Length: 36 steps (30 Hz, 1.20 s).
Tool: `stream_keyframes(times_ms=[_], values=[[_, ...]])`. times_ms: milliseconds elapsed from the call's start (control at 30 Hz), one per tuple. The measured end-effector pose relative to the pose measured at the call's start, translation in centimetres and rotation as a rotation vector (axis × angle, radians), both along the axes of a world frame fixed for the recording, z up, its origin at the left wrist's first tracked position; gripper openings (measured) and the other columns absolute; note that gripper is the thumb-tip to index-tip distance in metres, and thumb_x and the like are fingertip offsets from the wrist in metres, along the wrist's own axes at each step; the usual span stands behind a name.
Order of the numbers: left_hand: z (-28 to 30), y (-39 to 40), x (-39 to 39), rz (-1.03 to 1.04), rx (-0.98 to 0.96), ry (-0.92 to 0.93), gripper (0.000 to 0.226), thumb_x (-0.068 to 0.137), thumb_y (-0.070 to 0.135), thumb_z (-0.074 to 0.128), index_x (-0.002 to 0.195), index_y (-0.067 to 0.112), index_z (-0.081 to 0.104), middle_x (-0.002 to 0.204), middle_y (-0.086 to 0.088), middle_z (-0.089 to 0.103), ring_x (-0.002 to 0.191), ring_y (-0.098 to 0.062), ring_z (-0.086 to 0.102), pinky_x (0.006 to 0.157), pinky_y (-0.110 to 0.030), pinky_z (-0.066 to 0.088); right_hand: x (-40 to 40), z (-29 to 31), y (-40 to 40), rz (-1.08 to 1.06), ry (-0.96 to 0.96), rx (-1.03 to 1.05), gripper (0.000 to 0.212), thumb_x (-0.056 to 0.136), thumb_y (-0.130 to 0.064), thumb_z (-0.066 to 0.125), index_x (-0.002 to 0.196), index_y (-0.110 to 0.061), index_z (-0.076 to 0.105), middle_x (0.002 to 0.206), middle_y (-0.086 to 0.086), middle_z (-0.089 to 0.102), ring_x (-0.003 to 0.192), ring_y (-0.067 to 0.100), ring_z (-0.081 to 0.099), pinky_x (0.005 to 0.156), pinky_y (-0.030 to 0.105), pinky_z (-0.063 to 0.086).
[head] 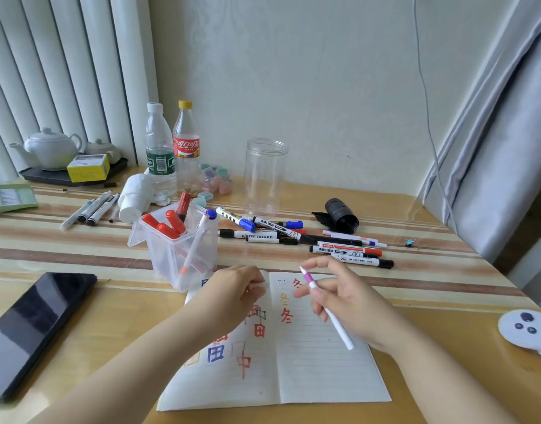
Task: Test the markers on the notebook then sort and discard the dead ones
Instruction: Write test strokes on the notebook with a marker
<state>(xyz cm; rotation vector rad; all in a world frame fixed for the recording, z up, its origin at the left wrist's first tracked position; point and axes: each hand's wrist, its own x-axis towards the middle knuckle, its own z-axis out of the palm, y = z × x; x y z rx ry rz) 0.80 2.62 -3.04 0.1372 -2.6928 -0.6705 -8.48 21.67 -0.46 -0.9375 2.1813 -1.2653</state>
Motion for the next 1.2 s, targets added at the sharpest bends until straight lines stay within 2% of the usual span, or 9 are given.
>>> stream_keyframes(times_ms=[133, 233, 333, 433, 567, 700, 900, 1067, 1200], values=[[-0.2, 0.3, -0.6, -0.029, -0.002, 0.007, 0.016, 0.091, 0.026, 0.053, 0.103, 0.019, 0.062, 0.089, 0.013, 0.053, 0.073, 0.000, 0.045, 0.061, -0.005, 0.035, -0.2, -0.3, 0.3, -0.144, -0.526, -0.345, 0.026, 0.096, 0.001, 0.041, 0.103, -0.001, 0.066, 0.091, 0.018, 0.072, 0.062, 0.011, 0.061, 0.059, 0.019, 0.053], [-0.6, 0.7, -1.2, -0.017, 0.021, -0.026, 0.018, 0.091, 0.029, 0.052, 0.105, 0.023, 0.061, 0.103, 0.010, 0.059, 0.084, -0.003, 0.044, 0.068, -0.014, 0.032, -0.2, -1.4, 0.4, -0.155, -0.686, -0.442, 0.025, 0.095, 0.005, 0.039, 0.102, 0.001, 0.063, 0.079, 0.018, 0.068, 0.059, 0.012, 0.058, 0.054, 0.018, 0.052], [-0.8, 1.1, -1.7, -0.019, 0.028, -0.054, 0.021, 0.092, 0.031, 0.051, 0.110, 0.023, 0.059, 0.113, 0.008, 0.059, 0.089, -0.007, 0.047, 0.073, -0.017, 0.033, 0.0, -2.7, 0.0, -0.189, -0.518, -0.359, 0.011, 0.094, -0.011, 0.050, 0.087, -0.007, 0.057, 0.063, 0.009, 0.061, 0.048, 0.011, 0.049, 0.047, 0.019, 0.042], [-1.3, 1.4, -2.2, -0.050, 0.043, -0.045, 0.023, 0.092, 0.029, 0.050, 0.113, 0.022, 0.058, 0.112, 0.008, 0.058, 0.088, -0.006, 0.046, 0.072, -0.015, 0.032, -0.1, -3.4, -0.4, -0.275, -0.300, -0.222, 0.027, 0.097, -0.028, 0.045, 0.078, -0.012, 0.056, 0.048, 0.004, 0.049, 0.040, 0.010, 0.035, 0.043, 0.020, 0.028], [-2.9, 1.5, -2.4, -0.075, 0.047, 0.046, 0.020, 0.087, 0.019, 0.056, 0.104, 0.014, 0.064, 0.089, -0.002, 0.063, 0.077, -0.013, 0.046, 0.064, -0.015, 0.029, -0.5, -4.6, -1.1, -0.296, -0.203, -0.231, 0.037, 0.098, -0.018, 0.041, 0.065, -0.022, 0.059, 0.045, 0.006, 0.047, 0.042, 0.014, 0.035, 0.043, 0.022, 0.029], [-3.7, 1.3, -2.6, -0.068, 0.073, 0.065, 0.024, 0.075, 0.026, 0.052, 0.087, 0.012, 0.067, 0.067, -0.003, 0.062, 0.064, -0.016, 0.049, 0.064, -0.006, 0.026, -1.0, -5.7, -1.5, -0.314, -0.035, -0.202, 0.030, 0.095, -0.016, 0.052, 0.065, -0.013, 0.055, 0.041, -0.002, 0.046, 0.044, 0.008, 0.042, 0.047, 0.016, 0.035], [-3.8, 0.9, -2.8, -0.095, 0.121, 0.035, 0.030, 0.077, 0.037, 0.046, 0.083, 0.016, 0.066, 0.064, 0.000, 0.061, 0.062, -0.013, 0.051, 0.061, -0.006, 0.028, -1.4, -6.4, -1.2, -0.308, 0.056, -0.203, 0.035, 0.081, -0.009, 0.064, 0.059, -0.019, 0.039, 0.046, 0.000, 0.039, 0.042, 0.009, 0.030, 0.043, 0.022, 0.024], [-3.9, 0.8, -2.9, -0.097, 0.131, 0.035, 0.021, 0.076, 0.029, 0.054, 0.083, 0.015, 0.068, 0.067, 0.003, 0.063, 0.063, -0.010, 0.051, 0.063, -0.006, 0.030, -1.4, -6.7, -1.2, -0.314, 0.138, -0.127, 0.038, 0.085, -0.013, 0.061, 0.058, -0.021, 0.036, 0.060, 0.025, 0.050, 0.044, 0.008, 0.029, 0.043, 0.023, 0.024], [-3.9, 0.8, -2.8, -0.097, 0.121, 0.027, 0.022, 0.076, 0.030, 0.053, 0.085, 0.015, 0.068, 0.069, 0.002, 0.064, 0.064, -0.012, 0.053, 0.063, -0.007, 0.030, -1.3, -6.8, -1.2, -0.288, 0.151, -0.092, 0.038, 0.084, -0.010, 0.062, 0.057, -0.019, 0.036, 0.046, 0.005, 0.040, 0.041, 0.006, 0.030, 0.050, 0.027, 0.027]])
